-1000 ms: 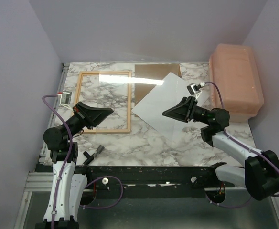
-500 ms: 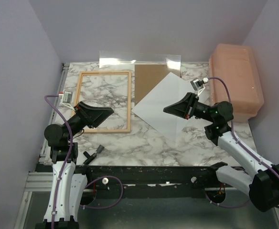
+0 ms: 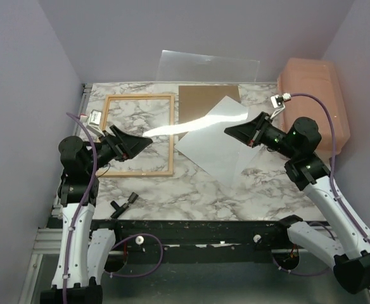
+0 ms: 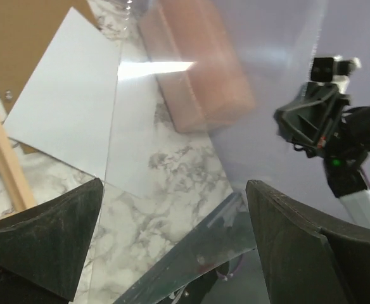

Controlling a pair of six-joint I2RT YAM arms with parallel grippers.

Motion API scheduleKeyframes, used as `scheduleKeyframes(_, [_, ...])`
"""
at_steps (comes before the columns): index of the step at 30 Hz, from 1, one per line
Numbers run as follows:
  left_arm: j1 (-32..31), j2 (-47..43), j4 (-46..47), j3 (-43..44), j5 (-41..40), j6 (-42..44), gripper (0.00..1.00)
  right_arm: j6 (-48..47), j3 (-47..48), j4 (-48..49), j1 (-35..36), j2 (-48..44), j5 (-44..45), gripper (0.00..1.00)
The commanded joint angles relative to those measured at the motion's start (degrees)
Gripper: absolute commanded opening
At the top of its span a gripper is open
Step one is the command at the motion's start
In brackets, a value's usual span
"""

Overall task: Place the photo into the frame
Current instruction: Move the photo frame to the center of the board.

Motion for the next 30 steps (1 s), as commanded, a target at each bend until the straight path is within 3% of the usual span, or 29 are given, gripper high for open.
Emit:
scheduleKeyframes(1, [-0.08, 6.39, -20.15, 4.25, -3.48, 14.78, 0.99, -7.66, 4.49, -13.98, 0.05, -1.98, 11.74, 0.01])
scheduleKeyframes(9, [-5.23, 20.85, -30.20, 7.37, -7.91, 23.38, 0.99, -10.43, 6.29, -21.22, 0.10, -3.43, 19.92, 0.01])
scheduleKeyframes(20, [-23.57, 42.31, -37.15, 17.84, -32.27, 25.40, 0.98, -13.44, 7.13, -29.93, 0.07, -6.42, 27.02, 0.01])
scheduleKeyframes(27, [-30.30, 54.54, -37.67, 24.54, -41.87, 25.60, 0.85, -13.00, 6.30, -30.67, 0.08, -7.00, 26.67, 0.01])
scheduleKeyframes(30, [-31.41, 58.60, -37.56, 26.41, -44.23, 26.21, 0.75, -13.16, 6.30, -31.05, 0.06, -7.01, 26.37, 0.01])
